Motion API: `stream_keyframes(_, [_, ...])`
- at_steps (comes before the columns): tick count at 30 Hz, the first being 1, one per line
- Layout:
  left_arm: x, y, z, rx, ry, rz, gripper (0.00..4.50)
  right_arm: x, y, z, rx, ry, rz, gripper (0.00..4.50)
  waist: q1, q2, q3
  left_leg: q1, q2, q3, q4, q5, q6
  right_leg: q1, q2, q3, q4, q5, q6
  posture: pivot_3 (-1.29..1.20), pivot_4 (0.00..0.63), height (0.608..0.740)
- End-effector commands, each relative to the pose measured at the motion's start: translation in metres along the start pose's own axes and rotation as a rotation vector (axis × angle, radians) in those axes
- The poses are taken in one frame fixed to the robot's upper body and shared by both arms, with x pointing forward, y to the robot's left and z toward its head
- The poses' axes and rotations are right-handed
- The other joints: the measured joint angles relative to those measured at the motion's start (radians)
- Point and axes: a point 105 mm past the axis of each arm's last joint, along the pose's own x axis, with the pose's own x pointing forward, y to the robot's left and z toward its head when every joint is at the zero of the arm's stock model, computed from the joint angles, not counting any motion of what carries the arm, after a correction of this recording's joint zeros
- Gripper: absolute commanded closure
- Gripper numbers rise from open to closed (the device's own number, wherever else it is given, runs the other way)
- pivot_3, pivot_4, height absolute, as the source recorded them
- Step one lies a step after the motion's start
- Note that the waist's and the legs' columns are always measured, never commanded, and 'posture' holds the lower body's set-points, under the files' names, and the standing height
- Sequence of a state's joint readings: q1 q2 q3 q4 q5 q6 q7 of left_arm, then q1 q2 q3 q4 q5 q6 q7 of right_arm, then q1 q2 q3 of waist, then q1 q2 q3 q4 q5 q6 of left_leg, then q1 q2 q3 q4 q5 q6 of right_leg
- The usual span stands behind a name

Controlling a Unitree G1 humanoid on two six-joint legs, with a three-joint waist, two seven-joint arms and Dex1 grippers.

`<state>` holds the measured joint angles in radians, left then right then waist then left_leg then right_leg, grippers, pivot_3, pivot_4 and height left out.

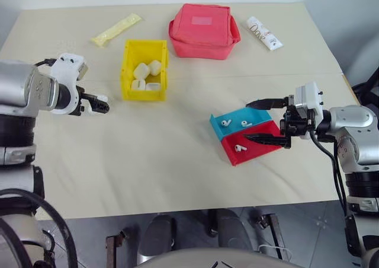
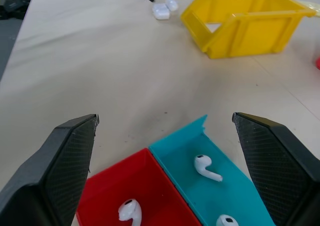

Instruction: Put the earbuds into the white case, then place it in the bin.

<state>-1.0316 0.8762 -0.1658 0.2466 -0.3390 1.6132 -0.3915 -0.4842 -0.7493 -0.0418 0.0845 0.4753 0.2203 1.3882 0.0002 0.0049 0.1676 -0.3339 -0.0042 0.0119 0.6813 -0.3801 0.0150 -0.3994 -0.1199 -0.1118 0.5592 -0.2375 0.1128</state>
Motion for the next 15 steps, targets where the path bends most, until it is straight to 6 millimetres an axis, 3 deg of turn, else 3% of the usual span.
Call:
stream_keyframes(1, [0.0,0.01,0.007,-0.043,0.015,0.077,0.0,0.002,-0.002,0.013,-0.046,-0.029,0.018,0.03,0.001,0.0,0.0,0.0,0.0,0.0,0.0,0.0,0.0,0.0,0.0,0.0,0.0,0.0,0.0,0.0,0.15,0.74])
stream_keyframes(15, [0.026,0.013,0.026,-0.078,0.023,0.068,0.0,-0.003,0.005,0.009,-0.048,-0.021,-0.012,0.03,0.015,-0.003,0.001,0.0,-0.001,0.001,0.001,0.001,-0.003,0.0,0.004,0.001,0.0,0.0,0.0,0.0,0.15,0.74])
